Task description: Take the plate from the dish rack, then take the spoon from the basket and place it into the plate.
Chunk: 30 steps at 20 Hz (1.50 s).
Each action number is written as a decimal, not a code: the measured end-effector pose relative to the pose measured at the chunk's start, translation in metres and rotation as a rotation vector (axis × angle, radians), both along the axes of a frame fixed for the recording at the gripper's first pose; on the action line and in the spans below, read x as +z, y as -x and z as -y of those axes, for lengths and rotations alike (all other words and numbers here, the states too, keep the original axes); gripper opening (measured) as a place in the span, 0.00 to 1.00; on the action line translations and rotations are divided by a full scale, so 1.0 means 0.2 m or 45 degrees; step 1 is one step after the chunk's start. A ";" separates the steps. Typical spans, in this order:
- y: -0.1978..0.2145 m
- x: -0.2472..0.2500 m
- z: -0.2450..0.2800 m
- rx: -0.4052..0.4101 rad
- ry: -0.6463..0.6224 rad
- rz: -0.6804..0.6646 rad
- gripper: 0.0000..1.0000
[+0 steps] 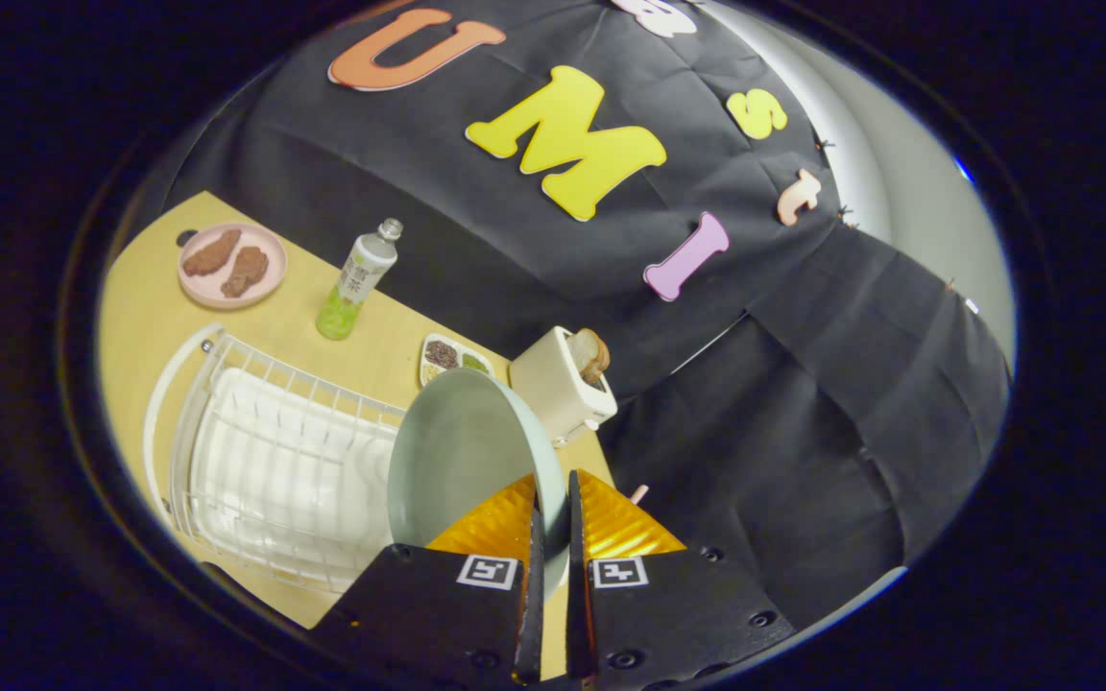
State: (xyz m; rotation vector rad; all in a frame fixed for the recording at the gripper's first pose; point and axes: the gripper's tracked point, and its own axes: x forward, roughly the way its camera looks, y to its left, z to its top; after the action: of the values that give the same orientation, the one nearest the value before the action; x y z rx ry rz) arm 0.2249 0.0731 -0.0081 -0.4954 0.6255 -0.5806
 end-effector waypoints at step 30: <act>0.71 -1.26 0.66 0.322 -1.015 0.070 0.12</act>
State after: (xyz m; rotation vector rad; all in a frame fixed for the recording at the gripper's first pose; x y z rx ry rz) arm 0.0823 -0.0591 -0.2592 0.1925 0.6726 -0.0747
